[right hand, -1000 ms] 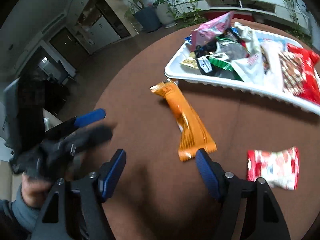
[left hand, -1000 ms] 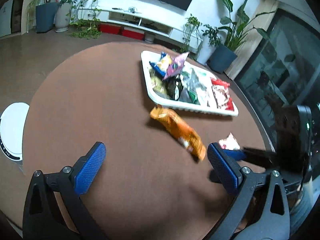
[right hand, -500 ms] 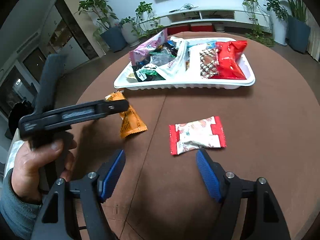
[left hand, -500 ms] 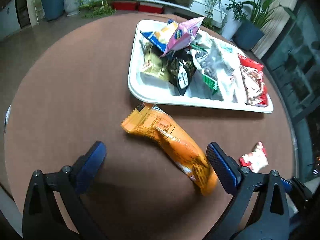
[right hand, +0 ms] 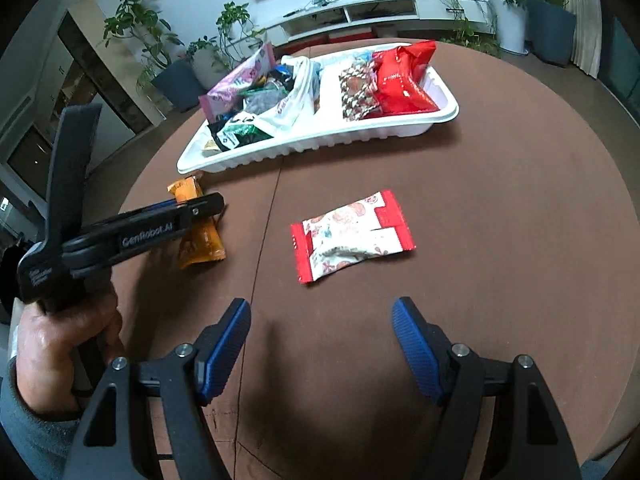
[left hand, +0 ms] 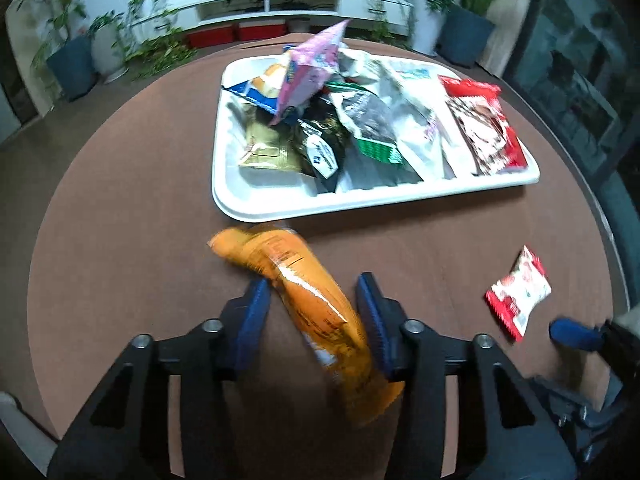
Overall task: Organize snacks
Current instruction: 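Grasp the orange long bag with the left tool while the right tool grasps the red-and-white packet, then carry the orange bag and red-and-white packet into the white tray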
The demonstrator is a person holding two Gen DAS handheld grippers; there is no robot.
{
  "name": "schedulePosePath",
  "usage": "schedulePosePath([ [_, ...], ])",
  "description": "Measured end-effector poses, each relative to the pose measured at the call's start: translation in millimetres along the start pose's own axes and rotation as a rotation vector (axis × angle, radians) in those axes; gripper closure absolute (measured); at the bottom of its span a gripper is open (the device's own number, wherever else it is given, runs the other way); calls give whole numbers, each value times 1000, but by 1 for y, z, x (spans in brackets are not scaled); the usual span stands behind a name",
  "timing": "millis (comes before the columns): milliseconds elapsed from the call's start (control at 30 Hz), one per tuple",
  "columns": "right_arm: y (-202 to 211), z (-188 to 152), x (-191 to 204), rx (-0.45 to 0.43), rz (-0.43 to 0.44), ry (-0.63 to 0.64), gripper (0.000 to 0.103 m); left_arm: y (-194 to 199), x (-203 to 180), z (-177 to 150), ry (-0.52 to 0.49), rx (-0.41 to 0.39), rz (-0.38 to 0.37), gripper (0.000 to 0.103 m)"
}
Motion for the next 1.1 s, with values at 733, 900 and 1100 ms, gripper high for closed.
schedulePosePath([
  [733, -27, 44, 23, -13, -219, 95, 44, 34, 27, -76, -61, -40, -23, 81],
  [900, -23, 35, 24, -8, -249, 147, 57, 34, 23, -76, -62, -44, -25, 81],
  [1100, -20, 31, 21, 10, -233, 160, 69, 34, 22, -75, -59, -41, -29, 83],
])
Point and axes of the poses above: each gripper's, at about its wrist camera, not at the fingertips, and y roughly against the way its jaws point, x to its left, z to its top, the point moved 3 cm from there along -y, roughly the way its jaws point, and after that the axes turned 9 degrees about x, right-handed, at the moved point
